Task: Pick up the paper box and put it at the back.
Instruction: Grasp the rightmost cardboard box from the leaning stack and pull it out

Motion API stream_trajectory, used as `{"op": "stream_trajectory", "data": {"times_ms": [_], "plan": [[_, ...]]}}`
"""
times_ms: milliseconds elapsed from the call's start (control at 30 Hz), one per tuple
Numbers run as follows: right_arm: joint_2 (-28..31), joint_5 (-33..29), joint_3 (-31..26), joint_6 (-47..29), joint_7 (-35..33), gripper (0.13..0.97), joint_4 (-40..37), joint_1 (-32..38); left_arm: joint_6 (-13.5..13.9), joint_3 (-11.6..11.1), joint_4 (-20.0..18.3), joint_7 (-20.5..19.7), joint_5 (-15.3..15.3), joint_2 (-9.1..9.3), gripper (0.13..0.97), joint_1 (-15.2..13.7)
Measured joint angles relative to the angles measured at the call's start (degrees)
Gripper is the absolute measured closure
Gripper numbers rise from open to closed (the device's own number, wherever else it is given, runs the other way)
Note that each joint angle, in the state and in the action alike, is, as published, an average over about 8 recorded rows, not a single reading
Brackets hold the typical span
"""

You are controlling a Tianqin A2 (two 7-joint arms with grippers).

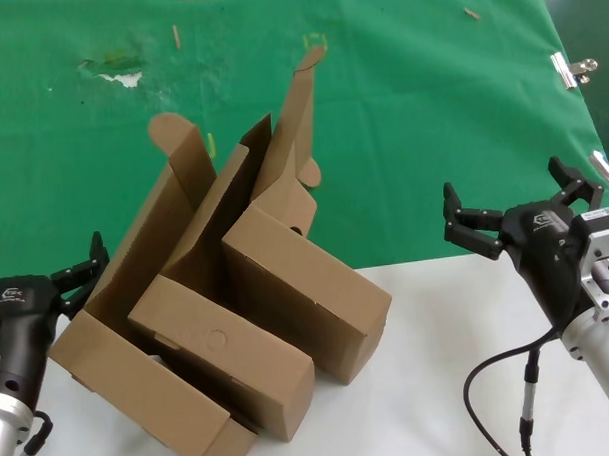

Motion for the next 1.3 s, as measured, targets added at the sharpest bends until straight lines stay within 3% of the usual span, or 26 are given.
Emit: {"op": "stream_trajectory", "data": {"times_ms": [233,467,667,767,1000,1300], "plan": [[-2.24,0.29,2.87,-2.66,-5.16,0.129,1.15,-1.86,0.0,0.0,0.0,0.0,0.0,0.0,0.149,0.0],[-4.7,4.53,12.58,-13.07,-18.53,0.129,4.09,-7.57,0.0,0.0,0.0,0.0,0.0,0.0,0.212,0.0],[-1.3,6.49,19.11,-22.07,-31.22,0.129,4.55,-11.45,0.0,0.0,0.0,0.0,0.0,0.0,0.232,0.0],[1.06,6.44,20.87,-26.49,-38.6,0.129,3.79,-12.85,0.0,0.0,0.0,0.0,0.0,0.0,0.288,0.0],[5.82,5.6,19.86,-34.97,-52.11,0.129,1.14,-14.14,0.0,0.0,0.0,0.0,0.0,0.0,0.408,0.0],[9.81,4.72,13.03,-40.65,-57.21,0.129,-0.24,-13.78,0.0,0.0,0.0,0.0,0.0,0.0,0.617,0.0]]}}
